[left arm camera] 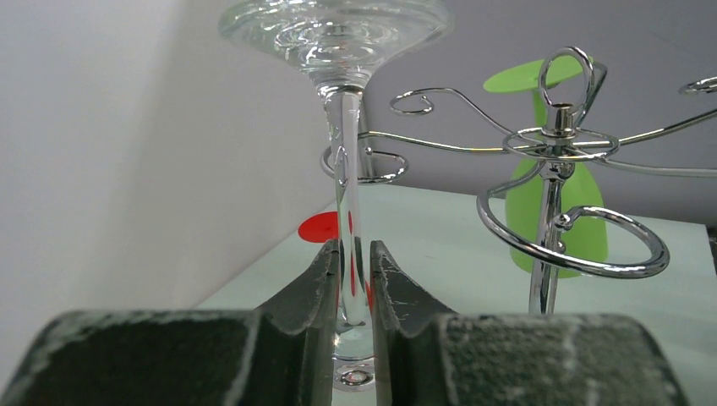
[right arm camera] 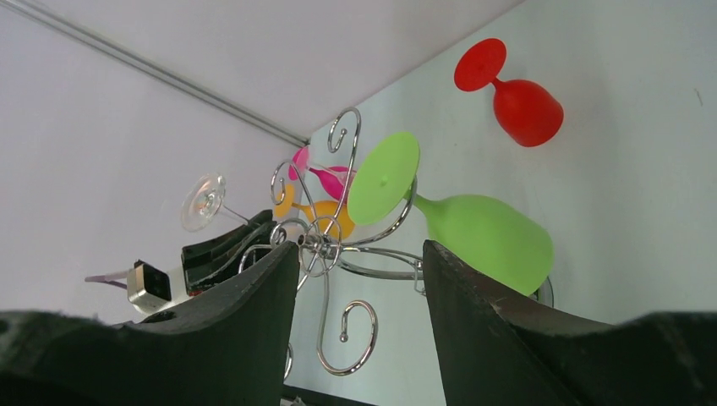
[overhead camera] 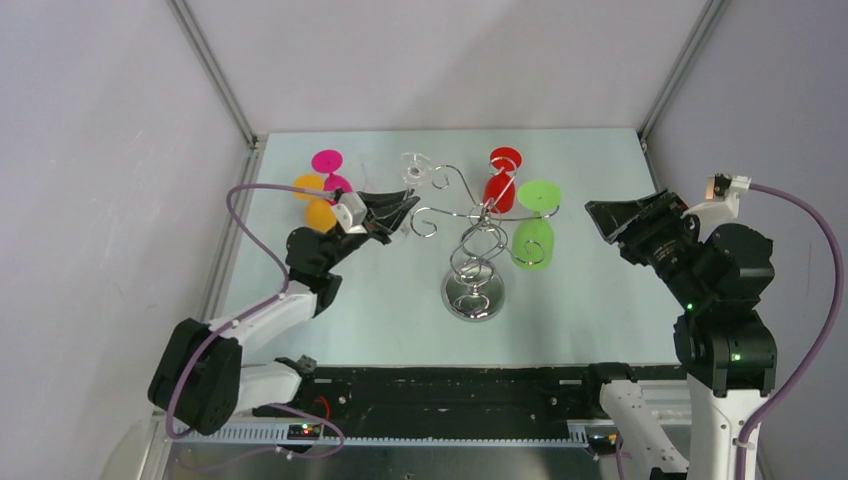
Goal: Place the wine glass upside down on the wine glass rack
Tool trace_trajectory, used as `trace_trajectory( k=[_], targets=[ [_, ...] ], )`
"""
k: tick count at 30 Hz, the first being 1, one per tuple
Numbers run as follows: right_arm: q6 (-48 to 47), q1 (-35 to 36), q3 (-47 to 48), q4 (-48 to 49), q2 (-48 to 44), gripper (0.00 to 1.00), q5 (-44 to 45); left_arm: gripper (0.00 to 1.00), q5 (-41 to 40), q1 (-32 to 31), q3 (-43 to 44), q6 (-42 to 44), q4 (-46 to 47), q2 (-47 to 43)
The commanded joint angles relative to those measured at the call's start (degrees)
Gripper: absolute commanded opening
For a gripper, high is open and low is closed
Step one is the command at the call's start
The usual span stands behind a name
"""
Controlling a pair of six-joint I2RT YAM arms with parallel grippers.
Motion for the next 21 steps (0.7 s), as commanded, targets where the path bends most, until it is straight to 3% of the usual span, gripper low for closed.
trace_trajectory(
  k=[1, 21],
  targets=[
    [-2.03, -0.38, -0.43, -0.57, -0.67, 0.6, -0.79, 0.0, 2.42, 0.24, 1.81, -2.03, 9.45, 1.42],
    [-1.91, -0.58, -4.06, -1.16, -2.44, 0.6, 0.54, 0.0, 6.6, -2.55, 6.52, -6.99, 13.48, 10.43]
  ],
)
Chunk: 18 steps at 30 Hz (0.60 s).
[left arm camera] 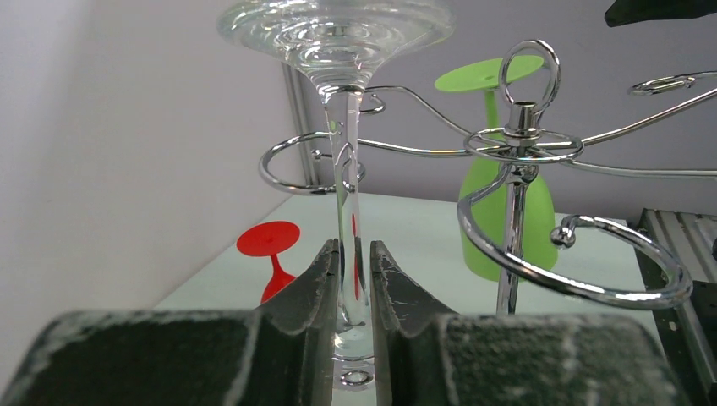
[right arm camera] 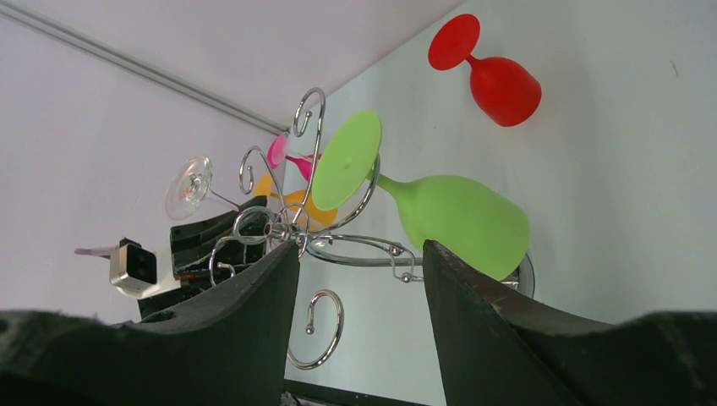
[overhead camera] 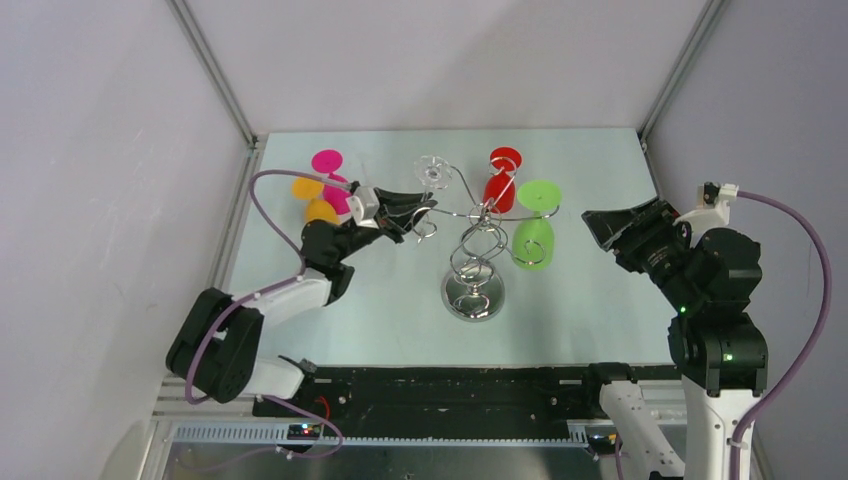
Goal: Place the wine glass upside down on the wine glass rack
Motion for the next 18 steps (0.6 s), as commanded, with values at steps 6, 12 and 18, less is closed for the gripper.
trace_trajectory(
  k=[6, 12, 18],
  targets=[
    [-0.47, -0.14, -1.03, 0.46, -0.98, 0.6, 0.47, 0.0, 1.14, -2.17, 4.04, -0.73, 5.42, 1.99],
    [-0.23, -0.14, -1.74, -0.06, -2.05, 0.6, 1.22, 0.0, 1.07, -3.17, 4.75, -0.77, 5.5, 3.76],
    [-0.29, -0.22, -2.58, -1.6, -3.92, 0.61, 3.53, 0.0, 0.86, -3.73, 6.39, -0.71, 5.51, 5.76]
  ],
)
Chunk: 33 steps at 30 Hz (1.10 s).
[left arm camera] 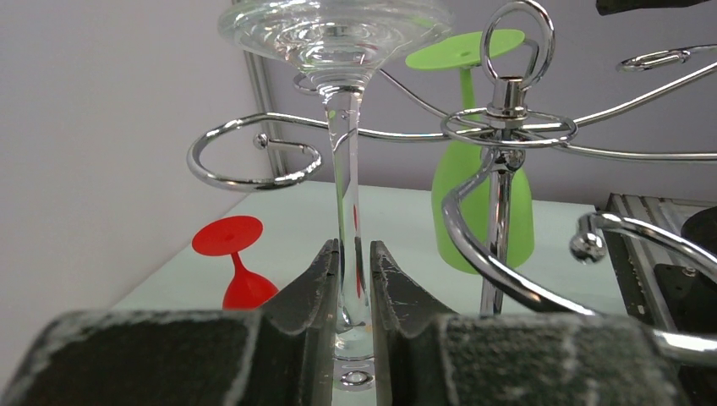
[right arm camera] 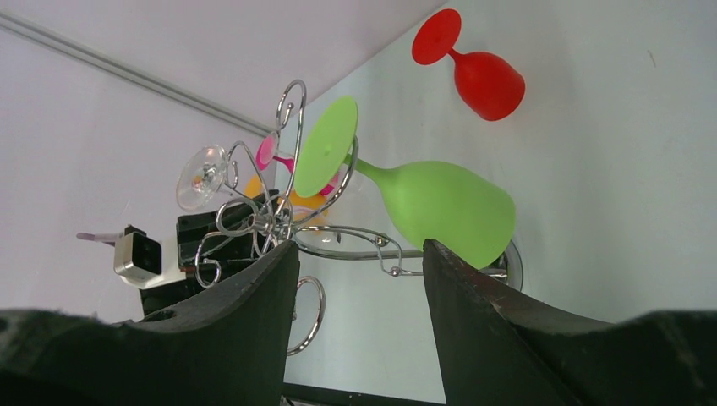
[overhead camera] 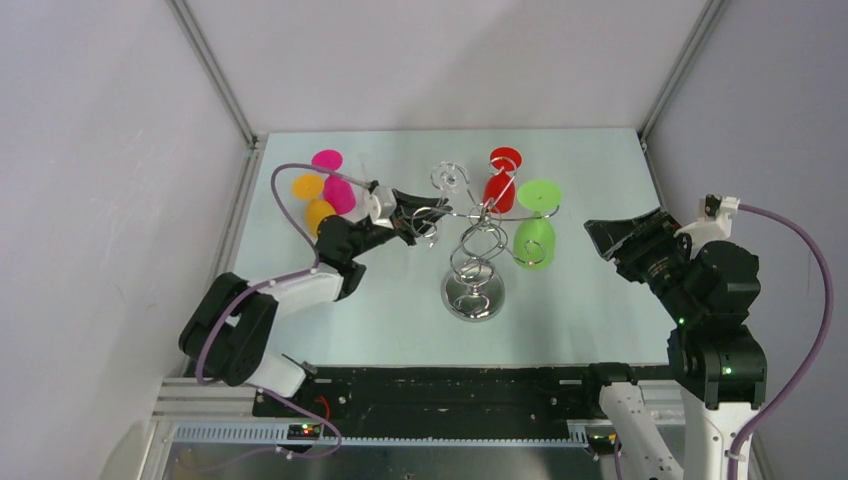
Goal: Place the wine glass upside down on the wine glass rack
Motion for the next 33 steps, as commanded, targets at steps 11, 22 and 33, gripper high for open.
trace_trajectory(
  k=[11, 22, 33],
  targets=[
    [0.53, -0.1, -1.4, -0.42, -2.02, 0.61, 2.83, 0.0, -1.5, -0.68, 5.85, -0.75, 5.16, 3.24],
    [1.11, -0.1, -1.38, -0.51, -2.27, 0.61, 2.75, 0.0, -3.99, -0.87, 7.9, -1.1, 5.87, 6.11],
    [1.6, -0.1, -1.33, -0.6, -2.65, 0.61, 2.19, 0.0, -10.49, -0.85, 7.58, -1.36, 7.62, 6.93]
  ],
)
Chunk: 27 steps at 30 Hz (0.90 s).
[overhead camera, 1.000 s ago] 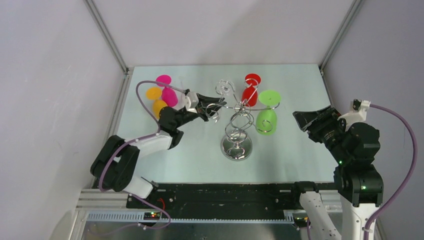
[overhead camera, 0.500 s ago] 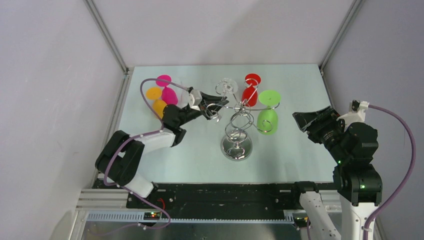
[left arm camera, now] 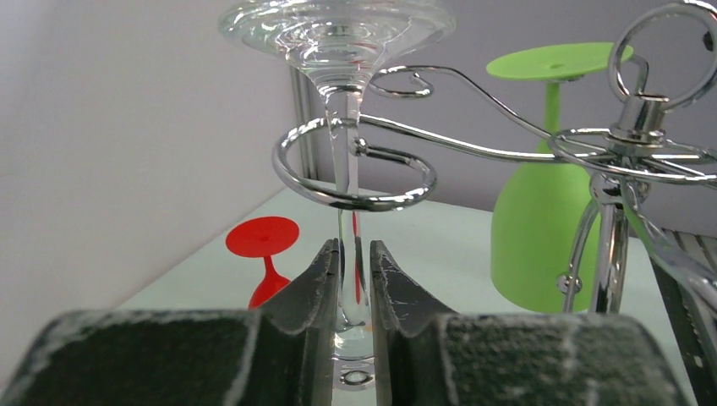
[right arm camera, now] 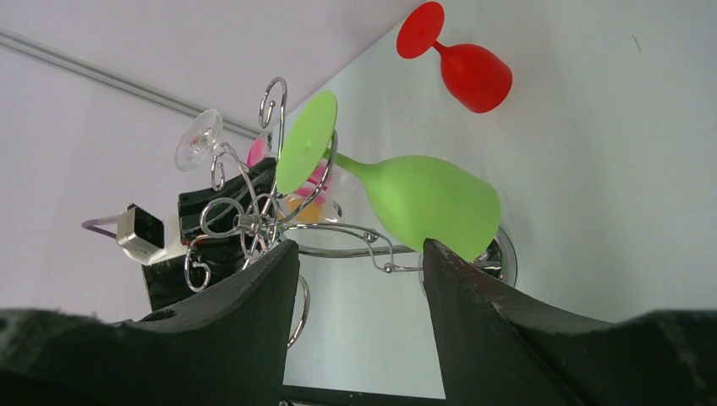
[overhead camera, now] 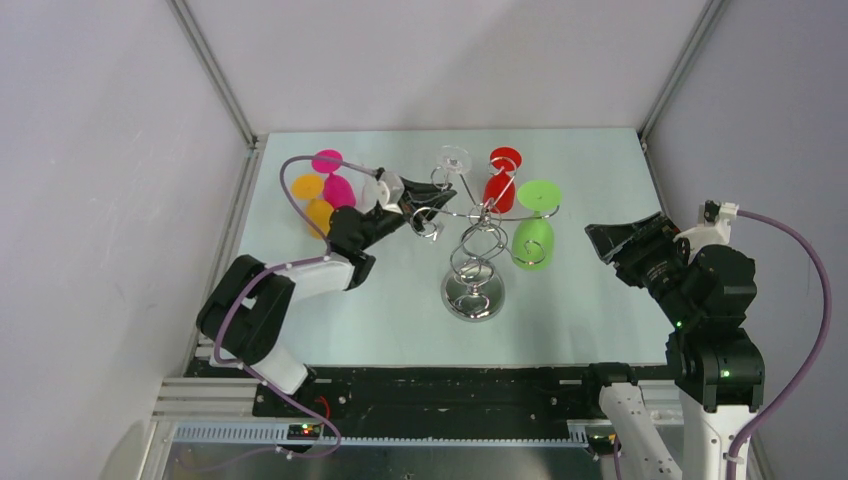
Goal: Place the wine glass upside down on the wine glass rack
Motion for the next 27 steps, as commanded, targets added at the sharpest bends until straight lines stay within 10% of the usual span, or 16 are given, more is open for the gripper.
trace_trajectory(
  k=[1, 27],
  targets=[
    [0.65, -0.1, 0.1, 0.72, -0.95, 0.61, 0.29, 0.0, -5.12, -0.33, 1.86, -0.31, 6.46, -0.6],
    [1.05, -0.11, 0.12, 0.21, -2.08, 0.61, 0.47, 0.0, -5.27, 0.02, -6.97, 0.59, 9.57, -5.78]
  ],
)
